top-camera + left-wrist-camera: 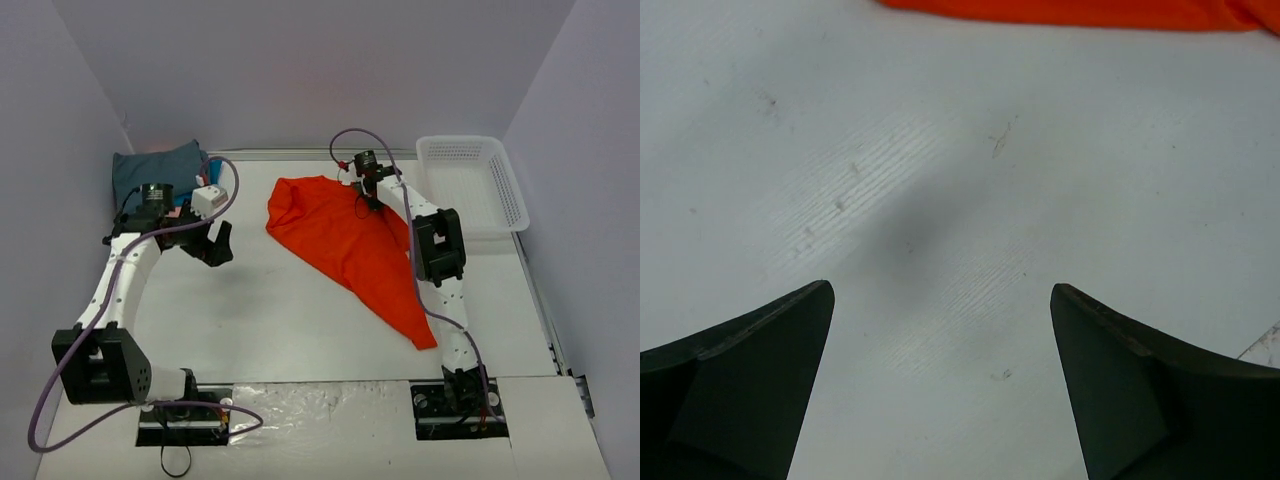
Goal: Fold and stack the t-shirts
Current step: Flatten out the tshirt
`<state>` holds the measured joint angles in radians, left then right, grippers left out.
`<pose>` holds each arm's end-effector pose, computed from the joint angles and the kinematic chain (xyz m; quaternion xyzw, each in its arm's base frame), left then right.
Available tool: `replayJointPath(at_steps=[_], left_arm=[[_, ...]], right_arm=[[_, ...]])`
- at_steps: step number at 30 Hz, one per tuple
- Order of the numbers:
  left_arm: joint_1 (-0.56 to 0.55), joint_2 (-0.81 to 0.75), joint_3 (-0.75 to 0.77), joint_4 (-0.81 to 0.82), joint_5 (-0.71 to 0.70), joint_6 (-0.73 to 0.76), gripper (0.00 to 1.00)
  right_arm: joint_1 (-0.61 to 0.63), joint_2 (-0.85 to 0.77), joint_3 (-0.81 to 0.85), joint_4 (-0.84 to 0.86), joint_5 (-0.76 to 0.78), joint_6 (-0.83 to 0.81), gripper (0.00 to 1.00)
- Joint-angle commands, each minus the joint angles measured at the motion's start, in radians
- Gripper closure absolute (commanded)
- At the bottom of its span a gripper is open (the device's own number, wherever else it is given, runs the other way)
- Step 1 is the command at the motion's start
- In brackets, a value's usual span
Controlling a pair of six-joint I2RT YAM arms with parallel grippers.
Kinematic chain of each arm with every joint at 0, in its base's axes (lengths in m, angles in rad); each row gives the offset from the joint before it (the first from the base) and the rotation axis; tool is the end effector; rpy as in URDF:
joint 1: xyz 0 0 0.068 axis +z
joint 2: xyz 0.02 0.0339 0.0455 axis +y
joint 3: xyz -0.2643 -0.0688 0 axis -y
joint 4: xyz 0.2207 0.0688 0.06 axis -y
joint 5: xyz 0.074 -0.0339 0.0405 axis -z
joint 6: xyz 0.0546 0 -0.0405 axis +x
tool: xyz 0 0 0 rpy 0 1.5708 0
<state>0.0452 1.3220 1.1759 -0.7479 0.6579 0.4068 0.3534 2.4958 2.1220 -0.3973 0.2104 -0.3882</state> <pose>0.2567 -0.0218 0.3055 0.2660 0.8589 -0.2266 0.3745 0.5198 0.1796 0.1590 -0.2938 0.8686 -0.1034 0.3854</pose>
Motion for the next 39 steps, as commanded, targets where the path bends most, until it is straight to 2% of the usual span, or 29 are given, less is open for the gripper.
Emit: replayJointPath(at_steps=[1, 3, 5, 7, 8, 12, 15, 19, 20, 25, 29, 31, 39], left_arm=[[-0.078, 0.051, 0.074, 0.082, 0.038, -0.032, 0.11], [-0.129, 0.091, 0.114, 0.132, 0.054, -0.077, 0.12], [-0.218, 0.153, 0.137, 0.18, 0.068, -0.12, 0.13], [-0.319, 0.218, 0.188, 0.286, 0.074, -0.239, 0.15], [-0.355, 0.242, 0.188, 0.286, 0.071, -0.24, 0.16], [-0.522, 0.357, 0.244, 0.398, 0.028, -0.385, 0.28], [-0.632, 0.417, 0.248, 0.464, -0.038, -0.442, 0.38], [-0.735, 0.476, 0.222, 0.525, -0.124, -0.47, 0.58], [-0.749, 0.486, 0.219, 0.525, -0.144, -0.47, 0.59], [-0.795, 0.529, 0.183, 0.529, -0.301, -0.453, 0.59], [-0.803, 0.531, 0.136, 0.567, -0.418, -0.431, 0.5], [-0.806, 0.548, 0.116, 0.57, -0.434, -0.416, 0.41], [-0.852, 0.626, 0.132, 0.585, -0.393, -0.427, 0.4]], right_arm=[[0.004, -0.132, -0.098, -0.048, 0.09, 0.04, 1.0], [-0.011, -0.184, -0.16, -0.048, 0.086, 0.054, 1.0], [-0.016, -0.215, -0.22, -0.048, 0.106, 0.058, 1.0], [-0.025, -0.274, -0.278, -0.049, 0.106, 0.078, 1.0], [-0.025, -0.275, -0.298, -0.049, 0.107, 0.078, 1.0], [-0.025, -0.368, -0.398, -0.049, 0.121, 0.106, 1.0], [-0.027, -0.426, -0.466, -0.052, 0.124, 0.115, 1.0], [-0.033, -0.477, -0.522, -0.054, 0.136, 0.121, 1.0], [-0.036, -0.483, -0.528, -0.055, 0.136, 0.123, 1.0], [-0.045, -0.497, -0.565, -0.06, 0.124, 0.121, 1.0], [-0.045, -0.503, -0.585, -0.061, 0.098, 0.117, 1.0], [-0.045, -0.503, -0.589, -0.06, 0.087, 0.115, 1.0], [-0.047, -0.489, -0.606, -0.06, 0.07, 0.107, 1.0]])
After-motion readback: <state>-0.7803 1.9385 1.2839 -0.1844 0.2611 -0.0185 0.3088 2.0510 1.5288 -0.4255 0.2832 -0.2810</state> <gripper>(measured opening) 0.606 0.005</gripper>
